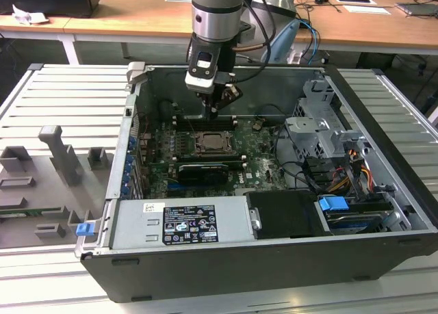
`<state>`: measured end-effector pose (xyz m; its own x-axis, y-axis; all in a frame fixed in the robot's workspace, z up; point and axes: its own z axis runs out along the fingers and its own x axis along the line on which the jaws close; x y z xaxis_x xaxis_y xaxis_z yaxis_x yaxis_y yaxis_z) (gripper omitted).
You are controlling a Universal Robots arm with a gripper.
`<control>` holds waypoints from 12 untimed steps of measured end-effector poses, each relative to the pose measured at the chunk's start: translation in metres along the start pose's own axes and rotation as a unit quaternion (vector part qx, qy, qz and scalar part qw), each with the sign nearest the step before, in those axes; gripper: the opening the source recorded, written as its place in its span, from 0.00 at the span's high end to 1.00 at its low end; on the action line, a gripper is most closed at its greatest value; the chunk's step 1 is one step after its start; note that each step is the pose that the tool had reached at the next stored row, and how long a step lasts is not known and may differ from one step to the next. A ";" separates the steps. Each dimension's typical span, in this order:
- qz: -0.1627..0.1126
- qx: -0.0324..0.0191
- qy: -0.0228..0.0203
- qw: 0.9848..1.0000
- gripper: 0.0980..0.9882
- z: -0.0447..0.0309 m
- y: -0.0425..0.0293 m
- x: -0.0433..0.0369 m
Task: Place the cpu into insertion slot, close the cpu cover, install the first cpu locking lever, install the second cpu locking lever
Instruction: 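Install the first cpu locking lever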
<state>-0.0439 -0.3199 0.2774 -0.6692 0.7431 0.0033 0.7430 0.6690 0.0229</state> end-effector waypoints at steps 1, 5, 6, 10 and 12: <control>-0.007 0.000 0.000 1.000 0.99 0.0000 0.0000 0.0000; -0.024 0.000 0.001 1.000 0.99 0.0000 -0.0001 0.0001; -0.027 0.000 0.001 1.000 0.99 0.0000 -0.0002 0.0002; -0.042 0.000 0.001 0.999 0.99 0.0000 -0.0003 0.0002; -0.052 0.000 0.001 0.999 0.99 0.0000 -0.0003 0.0003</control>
<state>-0.0443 -0.3199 0.2774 -0.7423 0.6701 0.0033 0.6700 0.7420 0.0229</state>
